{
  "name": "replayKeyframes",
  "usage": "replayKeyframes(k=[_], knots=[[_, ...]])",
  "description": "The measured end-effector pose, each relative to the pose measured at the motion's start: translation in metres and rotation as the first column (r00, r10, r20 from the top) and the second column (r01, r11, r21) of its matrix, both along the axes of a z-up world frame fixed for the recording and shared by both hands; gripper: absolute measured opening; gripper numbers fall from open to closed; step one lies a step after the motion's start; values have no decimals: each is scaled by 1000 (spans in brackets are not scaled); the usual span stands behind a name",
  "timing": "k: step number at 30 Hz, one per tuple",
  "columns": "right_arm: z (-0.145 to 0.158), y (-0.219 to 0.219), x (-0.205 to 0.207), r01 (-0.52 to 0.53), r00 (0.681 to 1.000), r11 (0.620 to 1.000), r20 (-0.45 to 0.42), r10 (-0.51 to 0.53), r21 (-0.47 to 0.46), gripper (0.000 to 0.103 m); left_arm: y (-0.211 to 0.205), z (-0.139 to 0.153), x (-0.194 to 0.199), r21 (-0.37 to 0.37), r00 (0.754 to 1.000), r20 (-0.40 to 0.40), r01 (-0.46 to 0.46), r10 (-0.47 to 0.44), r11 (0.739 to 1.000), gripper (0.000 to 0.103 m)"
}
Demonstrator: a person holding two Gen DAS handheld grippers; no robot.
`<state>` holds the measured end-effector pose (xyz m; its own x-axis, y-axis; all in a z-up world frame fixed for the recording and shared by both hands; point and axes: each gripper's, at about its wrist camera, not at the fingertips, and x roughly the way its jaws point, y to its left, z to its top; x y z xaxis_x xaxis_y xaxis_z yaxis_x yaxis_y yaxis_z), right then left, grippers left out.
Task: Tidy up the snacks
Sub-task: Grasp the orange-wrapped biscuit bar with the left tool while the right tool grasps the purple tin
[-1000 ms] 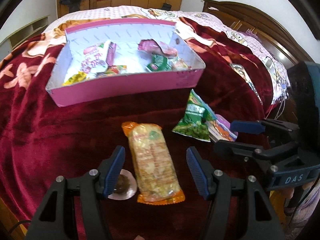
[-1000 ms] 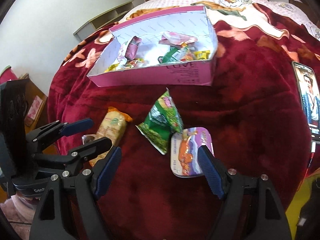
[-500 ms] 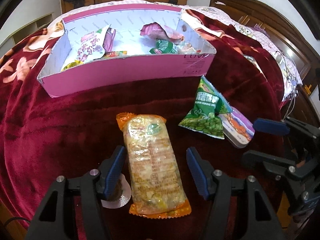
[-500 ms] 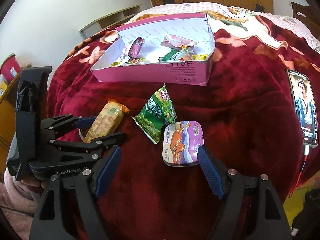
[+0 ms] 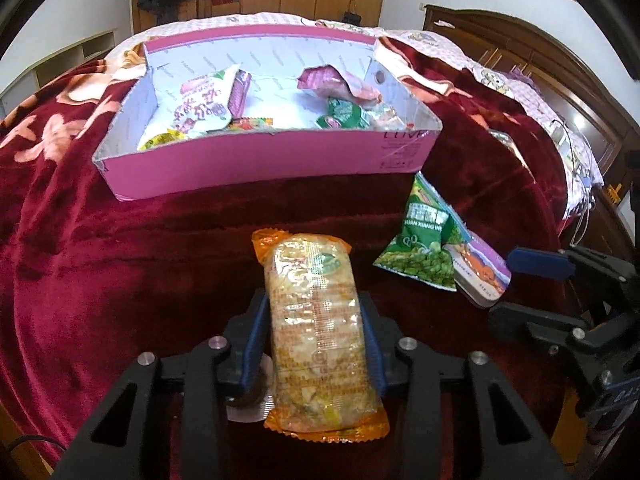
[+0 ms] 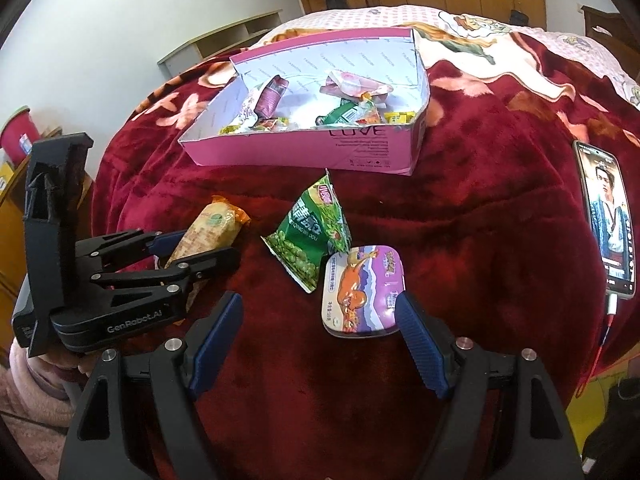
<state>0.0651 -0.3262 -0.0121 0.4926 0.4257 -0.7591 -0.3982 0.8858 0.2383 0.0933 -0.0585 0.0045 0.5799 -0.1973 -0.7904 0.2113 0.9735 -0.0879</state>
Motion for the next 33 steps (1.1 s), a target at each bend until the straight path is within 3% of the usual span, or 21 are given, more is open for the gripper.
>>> replayKeyframes(k=[11,27,33], knots=[[-6,2,6,27,999,997,20,-26,-69,80,16,16,-5,-34,998,48,-34,35,999,44],[-29,10,17,48,998,986,48,-41,-158,78,26,11,-6,-57,998,39,-57,59,997,44],[-29,11,20,53,998,988,37,-48,-144,62,30,14,-11,-71,997,51,-56,59,996,44]])
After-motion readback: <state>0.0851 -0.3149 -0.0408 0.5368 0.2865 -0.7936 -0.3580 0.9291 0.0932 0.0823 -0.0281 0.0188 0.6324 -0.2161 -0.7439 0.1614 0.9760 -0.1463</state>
